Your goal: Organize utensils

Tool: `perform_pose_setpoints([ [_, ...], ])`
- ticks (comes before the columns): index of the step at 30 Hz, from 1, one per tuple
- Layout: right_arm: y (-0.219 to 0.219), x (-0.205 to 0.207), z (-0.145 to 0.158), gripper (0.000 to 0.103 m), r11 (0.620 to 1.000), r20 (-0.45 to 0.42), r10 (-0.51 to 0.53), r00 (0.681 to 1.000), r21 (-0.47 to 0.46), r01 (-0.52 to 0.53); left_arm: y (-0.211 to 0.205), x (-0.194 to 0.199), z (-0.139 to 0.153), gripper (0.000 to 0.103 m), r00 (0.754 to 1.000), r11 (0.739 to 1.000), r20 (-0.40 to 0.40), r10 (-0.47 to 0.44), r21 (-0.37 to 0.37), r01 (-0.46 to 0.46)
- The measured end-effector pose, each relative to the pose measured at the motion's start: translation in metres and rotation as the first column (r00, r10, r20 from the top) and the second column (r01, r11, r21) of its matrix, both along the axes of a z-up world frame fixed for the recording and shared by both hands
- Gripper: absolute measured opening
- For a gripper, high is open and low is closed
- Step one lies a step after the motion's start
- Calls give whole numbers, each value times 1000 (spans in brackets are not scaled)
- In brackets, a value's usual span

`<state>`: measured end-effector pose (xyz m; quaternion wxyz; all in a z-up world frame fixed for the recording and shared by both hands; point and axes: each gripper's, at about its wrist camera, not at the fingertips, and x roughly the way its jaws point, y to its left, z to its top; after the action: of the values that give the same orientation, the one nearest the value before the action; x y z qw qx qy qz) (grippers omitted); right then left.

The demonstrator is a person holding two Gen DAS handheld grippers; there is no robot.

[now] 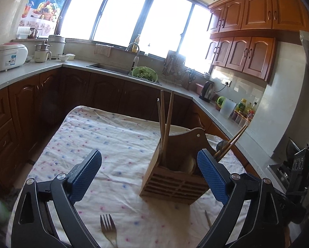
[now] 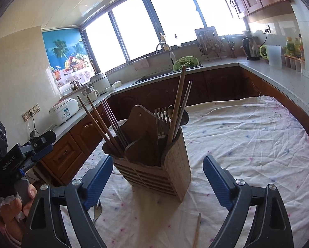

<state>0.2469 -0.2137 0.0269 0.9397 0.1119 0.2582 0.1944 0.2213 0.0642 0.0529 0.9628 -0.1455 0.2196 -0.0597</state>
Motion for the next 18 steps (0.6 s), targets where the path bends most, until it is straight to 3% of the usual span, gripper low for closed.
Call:
perform_pose_setpoints([
  [10,-11,-43,-6,92,1000,10,-10,1000,23,10,-6,-48,-18,96,1000,1000,-31,3,25,-2],
  [18,-20,-79,4,94,999,58,-19,998,48,16,-18,-86,-16,97,999,997,-28,-19,68,21],
])
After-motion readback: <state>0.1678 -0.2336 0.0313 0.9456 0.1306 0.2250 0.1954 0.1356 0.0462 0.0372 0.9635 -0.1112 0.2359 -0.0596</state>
